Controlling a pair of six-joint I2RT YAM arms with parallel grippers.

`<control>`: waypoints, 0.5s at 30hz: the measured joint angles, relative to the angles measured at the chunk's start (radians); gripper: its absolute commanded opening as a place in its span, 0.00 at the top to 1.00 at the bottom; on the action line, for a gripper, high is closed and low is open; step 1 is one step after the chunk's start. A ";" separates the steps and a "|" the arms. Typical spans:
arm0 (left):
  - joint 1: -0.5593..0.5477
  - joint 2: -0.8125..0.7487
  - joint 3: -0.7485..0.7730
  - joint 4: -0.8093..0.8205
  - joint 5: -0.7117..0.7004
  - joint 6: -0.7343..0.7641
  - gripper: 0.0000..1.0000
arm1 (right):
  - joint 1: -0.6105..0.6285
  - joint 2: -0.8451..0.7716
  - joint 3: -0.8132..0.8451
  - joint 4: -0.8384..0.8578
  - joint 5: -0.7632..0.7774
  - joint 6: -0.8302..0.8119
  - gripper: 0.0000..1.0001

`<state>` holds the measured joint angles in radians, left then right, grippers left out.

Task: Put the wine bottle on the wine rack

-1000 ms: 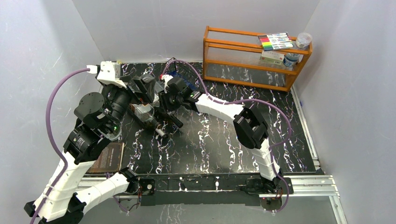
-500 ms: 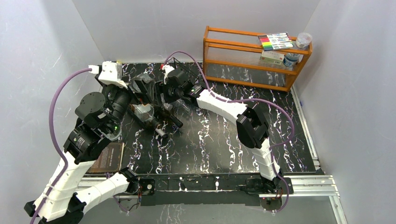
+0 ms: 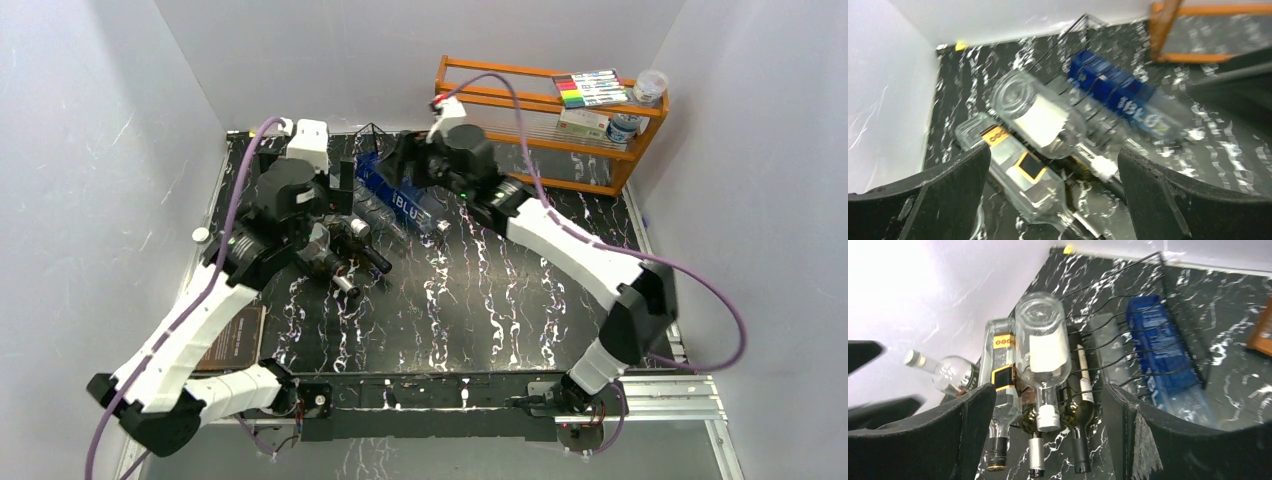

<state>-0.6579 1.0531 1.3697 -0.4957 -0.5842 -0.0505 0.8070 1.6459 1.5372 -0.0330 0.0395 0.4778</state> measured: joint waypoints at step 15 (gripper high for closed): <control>0.699 0.118 -0.081 -0.103 0.124 -0.232 0.02 | -0.053 -0.332 -0.397 -0.059 0.044 0.082 0.15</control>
<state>0.0410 1.1709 1.2884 -0.5987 -0.4606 -0.2829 0.7536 1.3136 1.1404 -0.0921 0.0837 0.5602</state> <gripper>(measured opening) 0.981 0.853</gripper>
